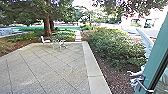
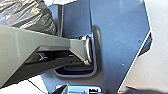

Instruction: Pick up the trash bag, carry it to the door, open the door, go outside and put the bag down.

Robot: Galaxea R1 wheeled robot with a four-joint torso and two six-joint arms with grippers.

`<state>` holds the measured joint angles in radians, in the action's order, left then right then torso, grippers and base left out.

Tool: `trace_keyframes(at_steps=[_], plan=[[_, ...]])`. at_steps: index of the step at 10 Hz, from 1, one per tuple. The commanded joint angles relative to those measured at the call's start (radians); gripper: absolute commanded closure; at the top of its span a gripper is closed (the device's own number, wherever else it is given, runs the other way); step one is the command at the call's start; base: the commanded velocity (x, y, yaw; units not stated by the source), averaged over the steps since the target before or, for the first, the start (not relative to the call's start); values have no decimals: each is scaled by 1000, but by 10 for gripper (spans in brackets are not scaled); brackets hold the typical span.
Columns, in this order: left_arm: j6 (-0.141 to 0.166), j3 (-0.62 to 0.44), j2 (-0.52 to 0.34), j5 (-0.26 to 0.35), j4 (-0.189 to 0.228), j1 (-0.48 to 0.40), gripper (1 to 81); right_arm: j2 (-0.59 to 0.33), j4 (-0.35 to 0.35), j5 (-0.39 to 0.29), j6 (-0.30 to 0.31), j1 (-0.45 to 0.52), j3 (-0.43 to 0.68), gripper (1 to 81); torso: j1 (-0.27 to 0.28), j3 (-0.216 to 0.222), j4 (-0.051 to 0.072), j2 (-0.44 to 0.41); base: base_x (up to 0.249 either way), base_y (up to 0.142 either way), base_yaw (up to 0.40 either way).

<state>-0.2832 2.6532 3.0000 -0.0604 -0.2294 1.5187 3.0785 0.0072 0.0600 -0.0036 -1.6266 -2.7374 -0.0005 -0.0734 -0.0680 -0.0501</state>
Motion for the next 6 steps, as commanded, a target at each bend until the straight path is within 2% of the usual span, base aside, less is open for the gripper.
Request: trace_keyframes(at_steps=[1,2,3,4,5,6], plan=[[2,-4,-5,57,-5,-42,811,5,-4,-57,-3,38,6,10,1,0,95,0,0,0,0],[2,-4,-9,57,-7,-42,811,5,-4,-57,-3,38,7,10,1,0,120,0,0,0,0],[4,-4,-13,57,-7,-42,811,7,-4,-57,-3,38,7,10,1,0,150,0,0,0,0],[4,-4,-18,56,-7,-42,811,7,-4,-57,-4,37,9,10,1,0,189,0,0,0,0],[4,-4,-22,56,-7,-44,811,7,-6,-57,-4,38,9,10,1,0,217,0,0,0,0],[6,-7,-25,56,-7,-44,811,8,-4,-58,-4,36,7,10,1,0,258,0,0,0,0]])
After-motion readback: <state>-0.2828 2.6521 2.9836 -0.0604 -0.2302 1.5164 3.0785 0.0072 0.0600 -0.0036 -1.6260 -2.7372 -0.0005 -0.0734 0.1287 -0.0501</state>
